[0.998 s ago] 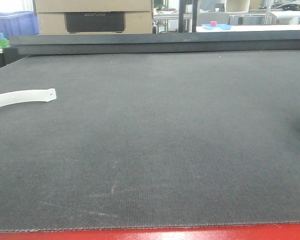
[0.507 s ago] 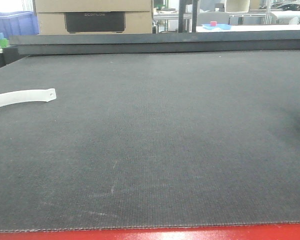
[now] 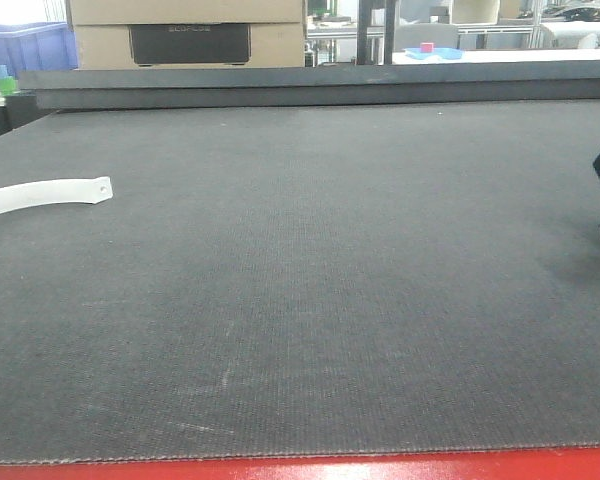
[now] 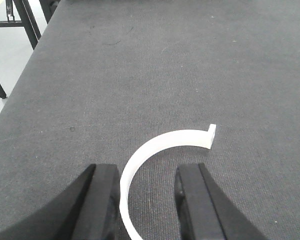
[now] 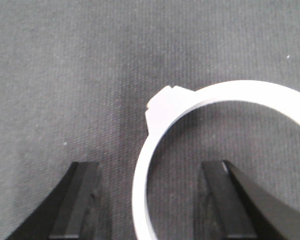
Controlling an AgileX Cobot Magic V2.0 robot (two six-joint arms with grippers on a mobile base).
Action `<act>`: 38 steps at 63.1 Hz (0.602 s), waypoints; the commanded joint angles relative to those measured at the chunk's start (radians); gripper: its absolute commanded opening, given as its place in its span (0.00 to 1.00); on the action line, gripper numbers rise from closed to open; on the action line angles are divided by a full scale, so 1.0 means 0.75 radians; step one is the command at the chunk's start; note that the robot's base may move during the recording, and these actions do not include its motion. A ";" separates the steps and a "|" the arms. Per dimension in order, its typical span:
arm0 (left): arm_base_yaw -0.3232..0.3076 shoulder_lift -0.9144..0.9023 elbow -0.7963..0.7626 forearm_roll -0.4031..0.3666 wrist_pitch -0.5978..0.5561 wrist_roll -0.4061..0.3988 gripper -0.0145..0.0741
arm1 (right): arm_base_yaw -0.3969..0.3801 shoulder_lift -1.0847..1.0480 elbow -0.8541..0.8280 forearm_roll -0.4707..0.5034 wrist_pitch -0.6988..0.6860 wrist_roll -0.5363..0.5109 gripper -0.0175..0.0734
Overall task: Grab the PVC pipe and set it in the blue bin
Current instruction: 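Close each gripper on the rim of its white arc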
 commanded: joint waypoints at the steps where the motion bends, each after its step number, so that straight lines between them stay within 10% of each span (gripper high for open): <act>1: 0.002 0.022 -0.014 0.002 -0.023 0.000 0.41 | 0.001 0.027 -0.010 -0.029 -0.034 -0.002 0.49; 38: 0.002 0.033 -0.014 0.002 -0.038 0.000 0.41 | 0.002 0.069 -0.010 -0.029 -0.114 -0.022 0.38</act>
